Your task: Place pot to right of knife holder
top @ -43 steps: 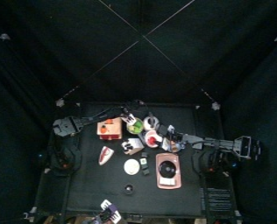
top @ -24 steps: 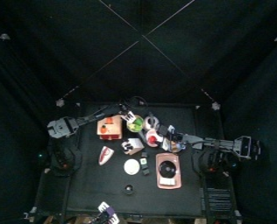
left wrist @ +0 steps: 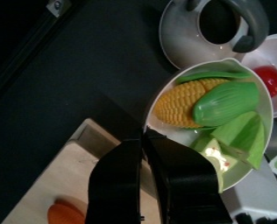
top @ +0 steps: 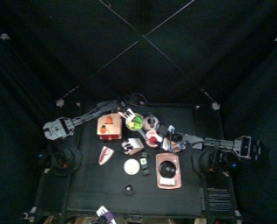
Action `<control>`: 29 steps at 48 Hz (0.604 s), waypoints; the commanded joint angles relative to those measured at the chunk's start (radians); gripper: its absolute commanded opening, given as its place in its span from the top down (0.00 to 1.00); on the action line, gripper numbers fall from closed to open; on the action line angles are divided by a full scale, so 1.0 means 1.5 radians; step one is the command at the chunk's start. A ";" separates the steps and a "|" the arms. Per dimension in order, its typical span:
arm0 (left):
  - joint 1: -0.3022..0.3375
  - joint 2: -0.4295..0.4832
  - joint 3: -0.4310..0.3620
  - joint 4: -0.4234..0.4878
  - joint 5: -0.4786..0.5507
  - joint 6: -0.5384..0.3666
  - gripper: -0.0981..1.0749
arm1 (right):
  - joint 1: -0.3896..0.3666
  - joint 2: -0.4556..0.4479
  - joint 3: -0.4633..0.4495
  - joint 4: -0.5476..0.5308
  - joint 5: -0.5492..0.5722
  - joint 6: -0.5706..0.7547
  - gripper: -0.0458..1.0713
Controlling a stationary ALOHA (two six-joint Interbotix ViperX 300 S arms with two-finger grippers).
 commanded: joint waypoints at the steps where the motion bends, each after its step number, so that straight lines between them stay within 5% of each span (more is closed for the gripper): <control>1: -0.017 -0.043 -0.015 -0.035 0.006 0.015 0.53 | -0.002 -0.008 -0.005 -0.002 -0.004 0.001 0.05; 16: -0.130 -0.138 0.055 -0.051 0.044 0.035 0.54 | -0.002 -0.020 0.003 0.001 -0.005 0.002 0.05; 29: -0.222 -0.270 0.178 -0.051 0.044 -0.007 0.54 | -0.002 -0.030 0.004 0.009 -0.004 0.002 0.05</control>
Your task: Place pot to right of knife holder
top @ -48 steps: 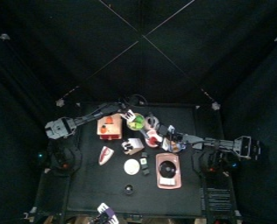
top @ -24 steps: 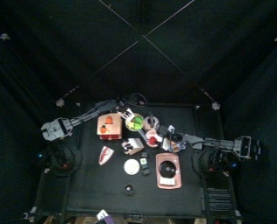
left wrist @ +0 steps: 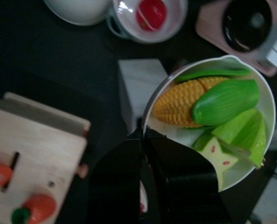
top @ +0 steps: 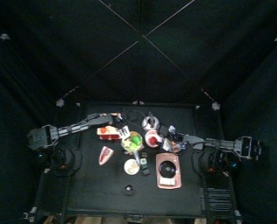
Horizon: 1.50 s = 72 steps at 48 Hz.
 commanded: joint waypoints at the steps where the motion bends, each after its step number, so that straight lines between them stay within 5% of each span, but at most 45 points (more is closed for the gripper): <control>1: -0.025 -0.057 0.038 -0.001 -0.003 -0.020 0.54 | -0.002 -0.016 -0.005 0.005 -0.004 0.001 0.05; 18: -0.183 -0.218 0.265 0.006 -0.092 -0.046 0.54 | 0.000 -0.016 -0.006 0.007 -0.009 0.001 0.05; 39: -0.201 -0.238 0.428 -0.024 -0.190 -0.063 0.54 | 0.004 -0.007 -0.010 0.024 -0.022 0.001 0.05; 53: -0.206 -0.208 0.485 -0.033 -0.356 -0.062 0.54 | 0.004 0.012 -0.014 0.021 -0.026 0.001 0.05; 72: -0.210 -0.091 0.465 -0.030 -0.379 -0.059 0.52 | 0.005 0.024 -0.021 0.018 -0.026 0.000 0.05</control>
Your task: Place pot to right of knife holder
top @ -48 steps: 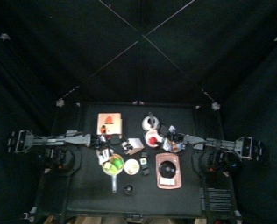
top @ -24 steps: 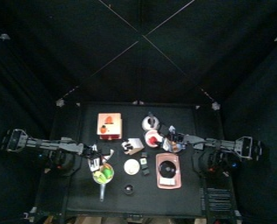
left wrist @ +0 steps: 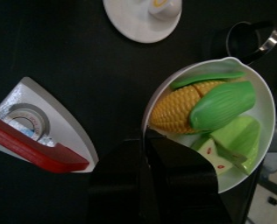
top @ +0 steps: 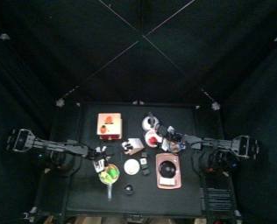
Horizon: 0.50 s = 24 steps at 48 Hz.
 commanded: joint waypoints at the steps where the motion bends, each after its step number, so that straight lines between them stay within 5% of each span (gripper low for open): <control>1: -0.002 0.018 -0.021 0.021 -0.010 -0.001 0.52 | 0.002 -0.009 -0.015 -0.001 -0.006 -0.001 0.05; 24: 0.001 0.064 -0.021 0.083 -0.038 -0.003 0.52 | 0.005 -0.006 -0.018 -0.003 -0.006 -0.001 0.05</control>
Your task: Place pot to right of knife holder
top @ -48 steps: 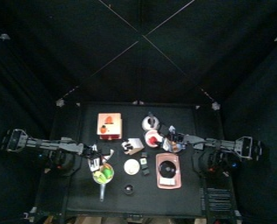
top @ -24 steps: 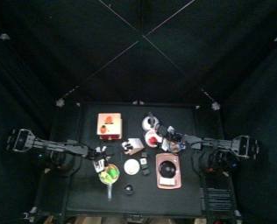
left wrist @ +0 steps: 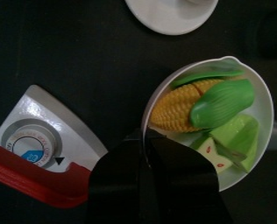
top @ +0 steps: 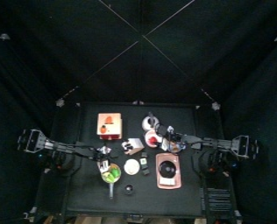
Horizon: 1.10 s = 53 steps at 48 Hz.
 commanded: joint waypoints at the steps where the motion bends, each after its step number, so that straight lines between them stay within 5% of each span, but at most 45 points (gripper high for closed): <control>1: 0.002 -0.002 -0.015 0.007 -0.004 -0.001 0.52 | 0.001 -0.007 -0.015 -0.001 -0.005 -0.001 0.05; 23: 0.004 -0.002 -0.019 0.007 -0.009 0.000 0.28 | 0.001 -0.004 -0.016 -0.006 -0.005 -0.001 0.05; 53: 0.005 -0.010 -0.024 0.009 -0.009 -0.003 0.28 | 0.004 -0.004 -0.016 -0.005 -0.005 -0.001 0.05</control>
